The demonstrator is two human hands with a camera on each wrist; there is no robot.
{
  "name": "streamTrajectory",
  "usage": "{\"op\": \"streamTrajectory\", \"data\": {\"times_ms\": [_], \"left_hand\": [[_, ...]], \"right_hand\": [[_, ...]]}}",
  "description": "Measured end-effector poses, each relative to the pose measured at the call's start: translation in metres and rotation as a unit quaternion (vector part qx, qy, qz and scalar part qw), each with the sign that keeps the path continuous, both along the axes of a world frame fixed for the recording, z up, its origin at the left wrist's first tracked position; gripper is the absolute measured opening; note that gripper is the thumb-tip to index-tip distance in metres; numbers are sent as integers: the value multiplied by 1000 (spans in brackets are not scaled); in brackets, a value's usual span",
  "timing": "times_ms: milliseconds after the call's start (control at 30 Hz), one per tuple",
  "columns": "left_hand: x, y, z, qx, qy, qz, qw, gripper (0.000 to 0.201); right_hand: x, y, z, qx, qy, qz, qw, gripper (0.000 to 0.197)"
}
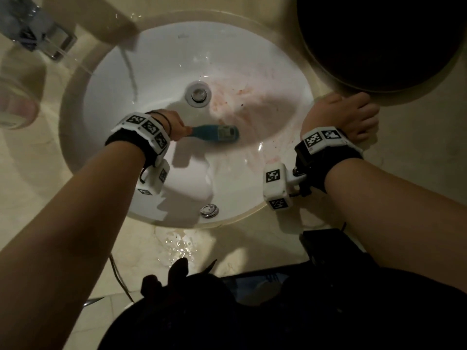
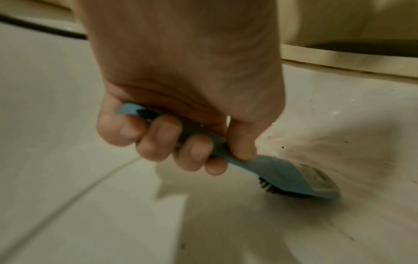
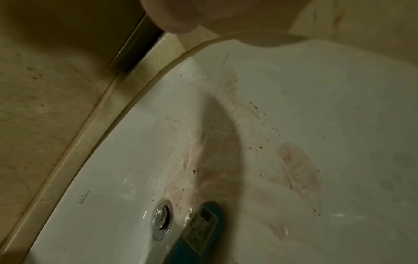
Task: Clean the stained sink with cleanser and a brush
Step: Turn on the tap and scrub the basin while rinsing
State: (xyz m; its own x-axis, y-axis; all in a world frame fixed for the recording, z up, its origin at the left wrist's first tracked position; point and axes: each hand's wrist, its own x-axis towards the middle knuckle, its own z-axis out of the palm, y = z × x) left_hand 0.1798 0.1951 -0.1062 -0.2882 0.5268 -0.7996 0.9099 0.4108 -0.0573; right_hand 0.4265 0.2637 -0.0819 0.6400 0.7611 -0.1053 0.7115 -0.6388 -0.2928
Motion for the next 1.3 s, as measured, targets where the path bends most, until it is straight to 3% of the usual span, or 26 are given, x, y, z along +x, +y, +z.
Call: {"op": "streamTrajectory", "data": {"times_ms": [167, 300, 367, 500, 733, 833, 1067, 1200, 1300], "left_hand": [[6, 15, 10, 92, 39, 12, 995, 45], [25, 16, 11, 33, -101, 17, 994, 41], [36, 11, 6, -10, -129, -3, 992, 43], [42, 7, -8, -16, -94, -44, 994, 42], [21, 12, -12, 109, 9, 78, 991, 39], [20, 18, -6, 117, -2, 104, 988, 39], [61, 14, 6, -14, -175, 22, 984, 44], [66, 6, -3, -124, -247, 86, 957, 44], [67, 3, -6, -136, -240, 75, 958, 45]], "right_hand": [[0, 0, 0, -1, 2, -1, 1000, 38], [0, -1, -1, 4, 3, 3, 1000, 37], [0, -1, -1, 5, -1, 6, 1000, 37], [0, 0, -1, 4, -4, 7, 1000, 37], [0, 0, 0, 0, -3, 7, 1000, 38], [0, 0, 1, -2, 1, 6, 1000, 37], [1, -1, 2, 3, 11, 3, 1000, 37], [1, 0, 2, -2, 14, 2, 1000, 37], [1, 0, 2, -2, 13, 2, 1000, 36]]}}
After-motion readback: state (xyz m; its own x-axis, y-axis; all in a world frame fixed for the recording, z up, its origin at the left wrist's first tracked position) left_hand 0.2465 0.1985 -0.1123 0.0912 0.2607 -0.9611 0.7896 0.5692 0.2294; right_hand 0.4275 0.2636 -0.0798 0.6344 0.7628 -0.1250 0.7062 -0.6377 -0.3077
